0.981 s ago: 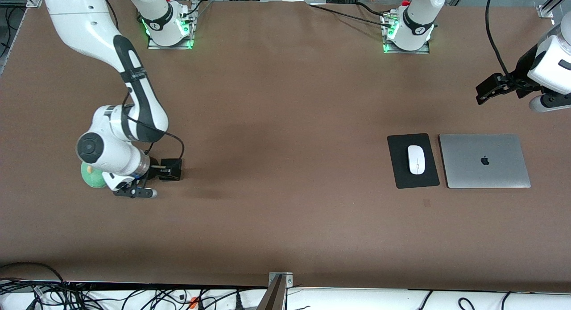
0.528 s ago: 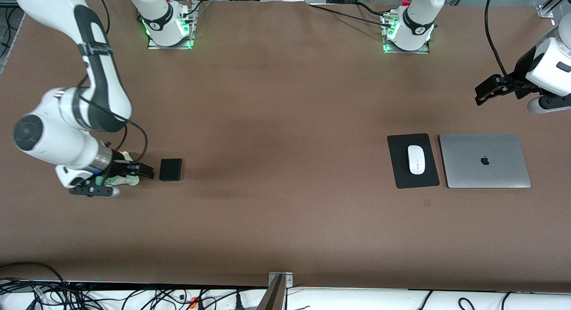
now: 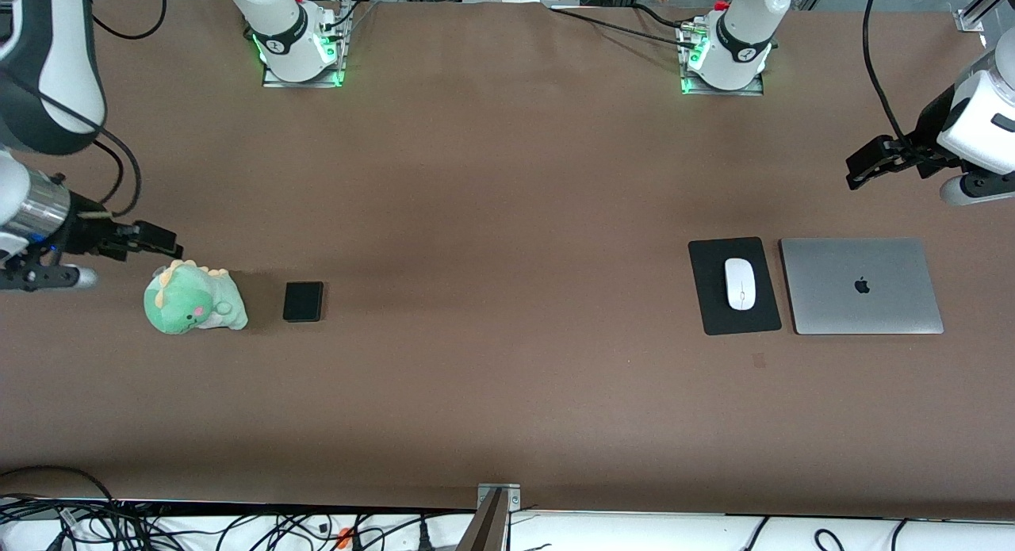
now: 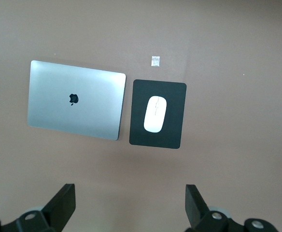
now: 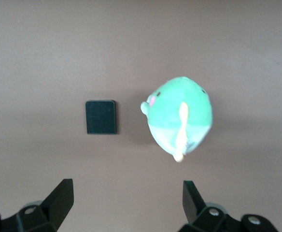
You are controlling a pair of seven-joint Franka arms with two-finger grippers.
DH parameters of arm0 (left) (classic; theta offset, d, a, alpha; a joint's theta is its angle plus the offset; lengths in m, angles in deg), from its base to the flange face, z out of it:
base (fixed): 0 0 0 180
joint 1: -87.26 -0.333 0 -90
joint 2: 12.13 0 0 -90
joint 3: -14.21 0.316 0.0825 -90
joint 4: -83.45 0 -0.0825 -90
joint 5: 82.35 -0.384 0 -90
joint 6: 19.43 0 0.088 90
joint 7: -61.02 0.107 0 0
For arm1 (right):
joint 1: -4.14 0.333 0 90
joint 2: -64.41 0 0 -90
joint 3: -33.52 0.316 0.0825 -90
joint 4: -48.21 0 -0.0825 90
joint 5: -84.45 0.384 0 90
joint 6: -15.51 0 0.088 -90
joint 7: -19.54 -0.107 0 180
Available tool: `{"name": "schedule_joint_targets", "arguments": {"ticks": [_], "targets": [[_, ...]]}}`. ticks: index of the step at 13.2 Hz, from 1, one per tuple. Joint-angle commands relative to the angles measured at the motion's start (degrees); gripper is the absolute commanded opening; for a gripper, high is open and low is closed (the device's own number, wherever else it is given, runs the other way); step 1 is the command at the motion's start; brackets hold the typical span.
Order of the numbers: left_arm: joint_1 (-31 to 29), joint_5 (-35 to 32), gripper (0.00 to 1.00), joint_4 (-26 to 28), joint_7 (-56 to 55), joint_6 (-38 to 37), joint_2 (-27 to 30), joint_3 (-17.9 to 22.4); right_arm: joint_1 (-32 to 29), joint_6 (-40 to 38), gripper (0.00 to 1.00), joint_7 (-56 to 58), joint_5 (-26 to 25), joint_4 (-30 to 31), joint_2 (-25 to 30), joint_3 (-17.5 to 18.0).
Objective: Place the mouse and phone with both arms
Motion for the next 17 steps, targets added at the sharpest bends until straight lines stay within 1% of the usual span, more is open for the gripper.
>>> {"name": "schedule_joint_targets", "arguments": {"ticks": [1, 4, 5, 7, 12, 15, 17], "targets": [[-0.16, 1.58, 1.0, 0.1, 1.33, 0.54, 0.32, 0.45, 0.15, -2.63, 1.0, -0.19, -2.08, 1.35, 4.48, 0.48], [-0.24, 1.58, 1.0, 0.1, 1.33, 0.63, 0.15, 0.45, -0.11, -7.72, 1.0, -5.45, -5.32, 1.35, 7.56, 1.1], [-0.24, 1.58, 1.0, 0.1, 1.33, 0.63, 0.15, 0.45, -0.46, -8.17, 1.0, -6.16, -5.77, 1.61, 9.13, 1.8], [-0.24, 1.58, 1.0, 0.1, 1.33, 0.54, 0.15, 0.45, -1.34, -8.96, 1.0, -6.17, -5.78, 1.61, 10.2, 2.15], [-0.33, 1.58, 1.0, 0.19, 1.33, 0.54, 0.15, 0.45, -1.26, -9.84, 1.0, -9.42, -5.78, 0.65, 9.85, 1.89], [-0.42, 1.67, 1.0, 0.1, 1.33, 0.37, 0.23, 0.53, -0.99, -10.01, 1.0, -8.99, -5.6, -4.78, 6.44, 1.89], [-0.42, 1.58, 1.0, 0.1, 1.33, 0.37, 0.23, 0.53, -0.9, -9.58, 1.0, -9.42, -5.77, -5.6, 5.9, 1.89]]}}
